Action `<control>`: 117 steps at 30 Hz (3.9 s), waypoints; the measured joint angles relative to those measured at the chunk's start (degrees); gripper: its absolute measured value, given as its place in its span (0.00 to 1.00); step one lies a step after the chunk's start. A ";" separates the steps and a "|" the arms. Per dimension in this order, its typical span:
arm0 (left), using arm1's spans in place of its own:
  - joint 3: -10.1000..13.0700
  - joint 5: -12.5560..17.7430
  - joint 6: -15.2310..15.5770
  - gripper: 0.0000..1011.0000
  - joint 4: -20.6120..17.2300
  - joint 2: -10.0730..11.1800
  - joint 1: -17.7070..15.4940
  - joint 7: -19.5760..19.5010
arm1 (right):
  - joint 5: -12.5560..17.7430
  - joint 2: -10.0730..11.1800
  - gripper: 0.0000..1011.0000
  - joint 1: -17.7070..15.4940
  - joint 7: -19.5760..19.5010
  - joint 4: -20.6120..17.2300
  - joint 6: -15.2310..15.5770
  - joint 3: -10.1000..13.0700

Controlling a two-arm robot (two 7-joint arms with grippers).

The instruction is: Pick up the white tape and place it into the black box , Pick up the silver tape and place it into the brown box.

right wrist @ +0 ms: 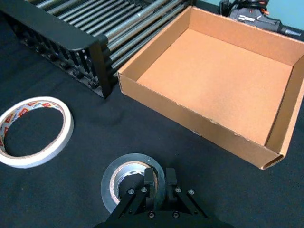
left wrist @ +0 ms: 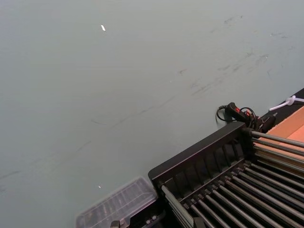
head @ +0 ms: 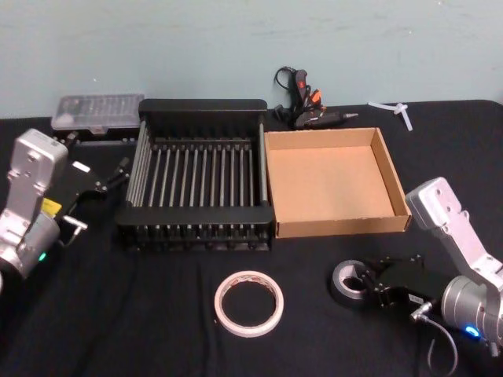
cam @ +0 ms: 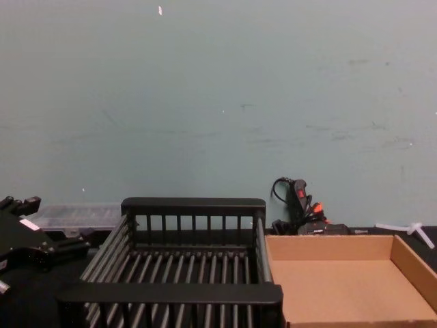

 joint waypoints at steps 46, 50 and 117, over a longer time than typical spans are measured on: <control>0.00 0.00 0.00 0.99 0.00 0.00 0.00 0.00 | -11.74 -6.66 0.15 6.71 -3.80 3.07 -18.66 3.60; 0.00 0.00 0.00 0.99 0.00 0.00 0.00 0.00 | -12.90 -7.74 0.15 8.70 -3.83 5.84 -20.15 3.41; 0.00 0.00 0.00 0.99 0.00 0.00 0.00 0.00 | -22.40 -19.05 0.25 27.02 -2.94 38.11 -27.38 0.42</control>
